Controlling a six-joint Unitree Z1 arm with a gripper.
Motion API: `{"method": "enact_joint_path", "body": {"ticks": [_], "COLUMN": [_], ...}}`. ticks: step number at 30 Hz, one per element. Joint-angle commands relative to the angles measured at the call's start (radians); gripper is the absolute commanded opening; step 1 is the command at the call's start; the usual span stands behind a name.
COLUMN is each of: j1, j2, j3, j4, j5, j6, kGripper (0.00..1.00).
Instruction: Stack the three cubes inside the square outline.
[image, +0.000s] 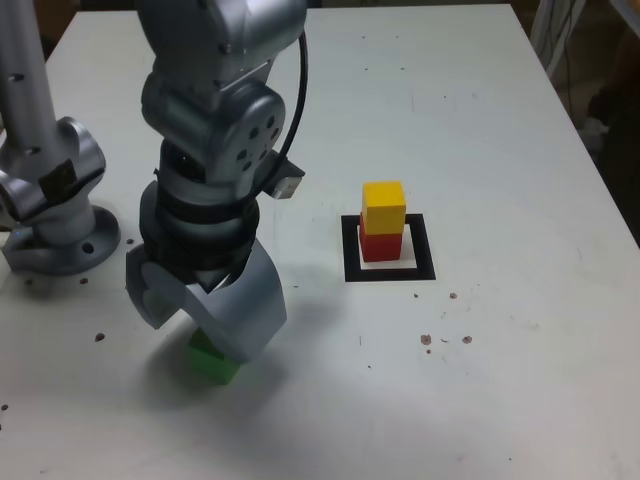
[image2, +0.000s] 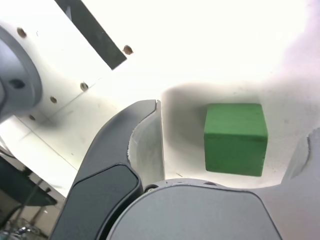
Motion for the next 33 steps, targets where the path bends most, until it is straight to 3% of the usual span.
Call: {"method": "enact_joint_path", "body": {"ticks": [1, 10, 18, 23, 29, 33], "j1": [-0.003, -0.006, -0.006, -0.006, -0.006, -0.006], "j2": [-0.008, 0.02, 0.058, 0.075, 0.08, 0.085], "j3": [-0.006, 0.008, 0.015, 0.029, 0.029, 0.026], "j4": [-0.009, -0.038, -0.101, -0.144, -0.15, -0.15], "j5": [-0.001, -0.051, -0.057, -0.055, -0.056, -0.055], "j6": [-0.019, -0.045, -0.077, -0.081, -0.082, -0.082], "kGripper": [0.94, 0.9, 0.61, 0.54, 0.38, 0.33]}}
